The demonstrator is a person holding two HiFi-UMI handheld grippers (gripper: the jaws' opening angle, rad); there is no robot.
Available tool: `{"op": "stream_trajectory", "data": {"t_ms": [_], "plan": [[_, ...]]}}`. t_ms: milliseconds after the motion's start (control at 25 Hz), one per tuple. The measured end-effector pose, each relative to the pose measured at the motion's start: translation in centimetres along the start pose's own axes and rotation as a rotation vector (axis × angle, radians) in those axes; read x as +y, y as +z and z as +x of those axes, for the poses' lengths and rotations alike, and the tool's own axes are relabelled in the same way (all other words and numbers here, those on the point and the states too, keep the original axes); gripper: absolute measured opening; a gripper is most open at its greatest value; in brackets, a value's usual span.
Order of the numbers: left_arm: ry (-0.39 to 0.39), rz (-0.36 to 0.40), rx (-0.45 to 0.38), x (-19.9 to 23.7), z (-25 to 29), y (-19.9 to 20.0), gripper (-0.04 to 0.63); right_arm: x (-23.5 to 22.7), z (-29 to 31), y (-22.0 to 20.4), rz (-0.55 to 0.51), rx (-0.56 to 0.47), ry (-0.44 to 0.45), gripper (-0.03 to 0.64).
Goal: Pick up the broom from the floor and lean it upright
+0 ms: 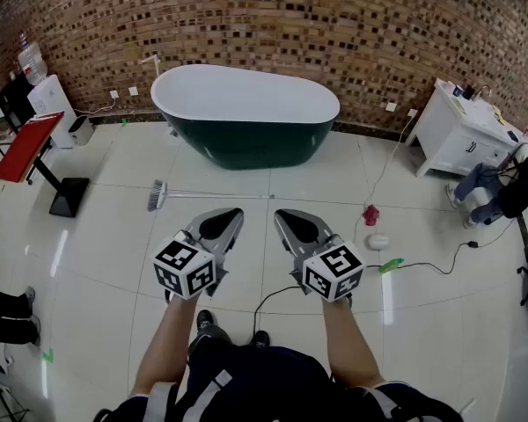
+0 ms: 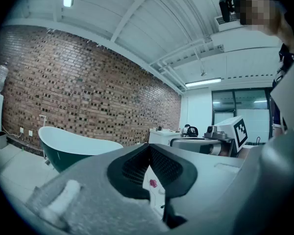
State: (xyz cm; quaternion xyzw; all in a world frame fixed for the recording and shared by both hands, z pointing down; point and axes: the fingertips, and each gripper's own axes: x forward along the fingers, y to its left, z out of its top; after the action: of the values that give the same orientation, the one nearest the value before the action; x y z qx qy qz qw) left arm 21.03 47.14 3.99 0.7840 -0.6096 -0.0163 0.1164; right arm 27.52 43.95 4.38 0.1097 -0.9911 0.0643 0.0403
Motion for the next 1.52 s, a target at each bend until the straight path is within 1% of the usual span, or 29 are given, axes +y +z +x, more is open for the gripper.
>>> {"op": "stream_trajectory", "data": {"t_ms": [240,480,760,880,1000,1200,1360,1520], "plan": [[-0.022,0.001,0.022,2.2,3.4,-0.4,-0.003,-3.2,1.9,-0.8,0.014,0.007,-0.023,0.0],[-0.078,-0.033,0.051,5.4,7.5,-1.2,-0.003,-6.9,4.6,-1.7,0.041,0.045,-0.081,0.0],[-0.111,-0.055,0.065,13.3,12.4,-1.7,-0.003,-11.5,11.9,-2.4,0.038,0.112,-0.124,0.0],[-0.13,-0.084,0.071,17.5,13.8,-1.6,-0.003,-12.8,15.9,-2.2,0.041,0.142,-0.153,0.0],[-0.168,-0.11,0.082,20.6,15.3,-1.6,-0.003,-13.9,19.0,-1.9,0.031,0.165,-0.181,0.0],[-0.228,-0.104,0.111,23.2,18.9,-1.5,-0.003,-17.3,21.3,-1.4,0.04,0.181,-0.248,0.0],[-0.245,-0.087,0.14,25.1,21.7,-2.3,-0.003,-20.1,22.6,-2.2,0.06,0.18,-0.276,0.0],[-0.25,-0.057,0.186,27.2,25.1,-3.7,-0.003,-23.7,24.3,-3.7,0.094,0.18,-0.292,0.0]]}}
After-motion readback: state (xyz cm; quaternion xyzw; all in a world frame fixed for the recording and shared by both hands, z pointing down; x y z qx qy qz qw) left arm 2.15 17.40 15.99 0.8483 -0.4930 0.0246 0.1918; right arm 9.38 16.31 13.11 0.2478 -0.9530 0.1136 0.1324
